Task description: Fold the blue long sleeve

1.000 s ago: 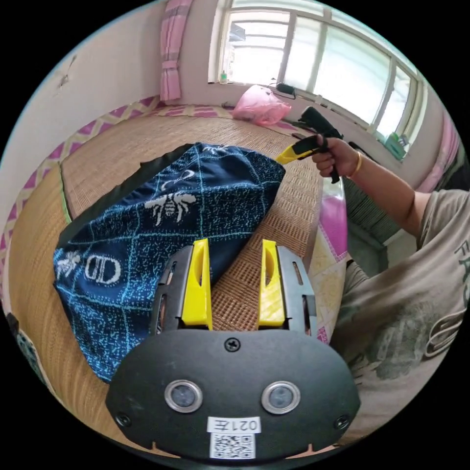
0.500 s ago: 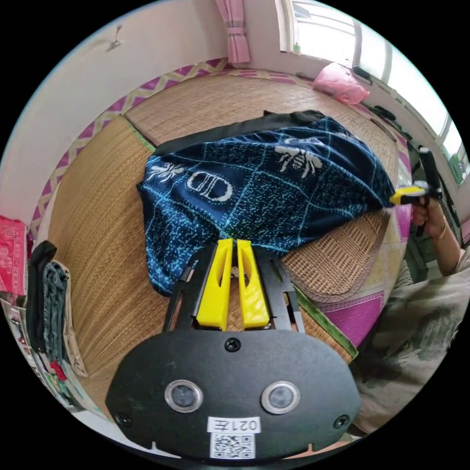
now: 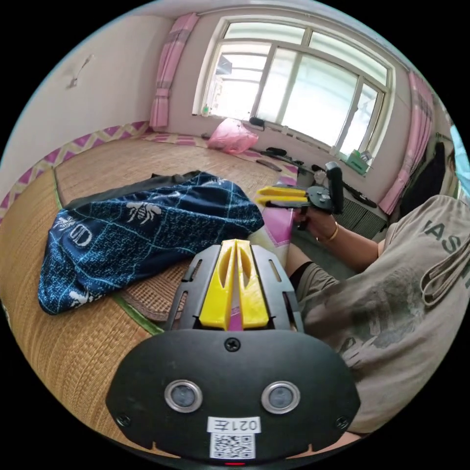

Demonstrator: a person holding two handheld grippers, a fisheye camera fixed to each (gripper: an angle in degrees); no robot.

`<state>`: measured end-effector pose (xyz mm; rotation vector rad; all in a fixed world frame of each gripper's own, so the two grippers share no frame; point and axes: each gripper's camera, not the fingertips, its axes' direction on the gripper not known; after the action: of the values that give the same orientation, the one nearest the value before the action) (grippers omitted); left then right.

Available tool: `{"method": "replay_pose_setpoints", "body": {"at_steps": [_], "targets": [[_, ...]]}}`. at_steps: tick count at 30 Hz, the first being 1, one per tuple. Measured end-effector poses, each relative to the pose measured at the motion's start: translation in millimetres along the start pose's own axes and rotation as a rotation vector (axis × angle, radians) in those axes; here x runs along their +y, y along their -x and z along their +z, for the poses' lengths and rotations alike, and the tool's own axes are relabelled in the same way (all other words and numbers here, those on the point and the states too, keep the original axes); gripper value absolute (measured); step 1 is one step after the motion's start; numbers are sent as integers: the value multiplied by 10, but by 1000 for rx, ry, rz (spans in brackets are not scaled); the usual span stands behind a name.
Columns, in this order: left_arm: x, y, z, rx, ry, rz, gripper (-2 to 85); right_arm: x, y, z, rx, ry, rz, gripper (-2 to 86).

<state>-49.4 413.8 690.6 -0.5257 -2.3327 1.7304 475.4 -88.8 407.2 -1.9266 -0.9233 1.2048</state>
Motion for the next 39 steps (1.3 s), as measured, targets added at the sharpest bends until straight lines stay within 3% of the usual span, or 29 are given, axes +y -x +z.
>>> {"method": "replay_pose_setpoints", "body": {"at_steps": [2, 4, 12, 21, 29, 39], "targets": [[-56, -111, 59, -27, 63, 1, -8, -86, 91, -228, 81, -59, -20, 20], [-85, -184, 37, -43, 74, -8, -9, -181, 196, -322, 144, -45, -57, -1], [-317, -428, -236, -230, 74, -122, -10, -436, 320, -650, 126, -14, -76, -7], [-464, -753, -633, -336, -29, -129, -10, -359, 335, -1123, 94, -256, -72, -9], [-605, -988, -721, -347, -51, -196, -10, -358, 33, -529, 242, -101, 5, -7], [-697, -1401, -553, -418, -106, -221, -8, -371, -1303, 792, 57, 53, 227, 5]]}}
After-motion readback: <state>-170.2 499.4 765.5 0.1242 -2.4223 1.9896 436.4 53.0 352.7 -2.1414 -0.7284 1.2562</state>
